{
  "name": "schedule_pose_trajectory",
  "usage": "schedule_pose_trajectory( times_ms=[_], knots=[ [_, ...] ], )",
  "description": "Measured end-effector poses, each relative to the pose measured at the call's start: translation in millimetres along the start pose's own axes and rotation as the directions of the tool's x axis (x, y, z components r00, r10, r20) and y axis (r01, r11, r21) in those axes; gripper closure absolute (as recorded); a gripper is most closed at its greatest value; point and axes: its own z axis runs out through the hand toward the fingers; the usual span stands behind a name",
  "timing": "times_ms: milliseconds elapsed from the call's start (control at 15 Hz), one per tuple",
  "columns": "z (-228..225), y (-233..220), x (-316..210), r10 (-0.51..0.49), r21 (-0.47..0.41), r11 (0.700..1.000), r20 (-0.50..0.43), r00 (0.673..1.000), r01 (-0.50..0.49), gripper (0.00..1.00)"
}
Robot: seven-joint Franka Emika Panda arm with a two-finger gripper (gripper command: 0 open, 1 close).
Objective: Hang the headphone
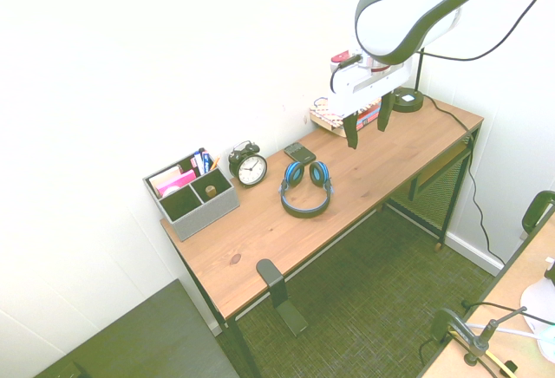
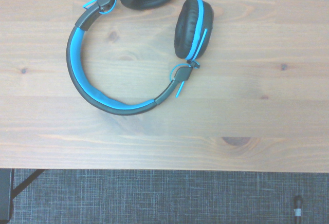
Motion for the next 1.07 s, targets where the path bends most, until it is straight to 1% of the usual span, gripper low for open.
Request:
schedule_pose_trajectory(
  times_ms=[200,333,467,600,667,867,1000,1067],
  knots=[
    [3.8,-4.9,-1.8,-0.02,-0.005,1.0,-0.011,1.0,0.02,0.0],
    [17.2,-27.3,-12.1,-0.115,-0.033,0.993,-0.045,0.992,0.113,0.0],
    [39.1,-59.9,-28.0,-0.251,-0.065,0.967,-0.082,0.964,0.246,0.0],
    [67.0,-86.8,-38.7,-0.372,-0.085,0.927,-0.105,0.922,0.364,0.0],
    [81.3,-99.0,-41.2,-0.406,-0.082,0.913,-0.098,0.909,0.399,0.0],
    [122.4,-133.9,-41.4,-0.463,-0.061,0.886,-0.059,0.884,0.46,0.0],
    [151.2,-151.7,-40.8,-0.479,-0.058,0.877,-0.036,0.877,0.477,0.0],
    [165.4,-158.8,-40.6,-0.486,-0.061,0.873,-0.026,0.874,0.484,1.0]
  ],
)
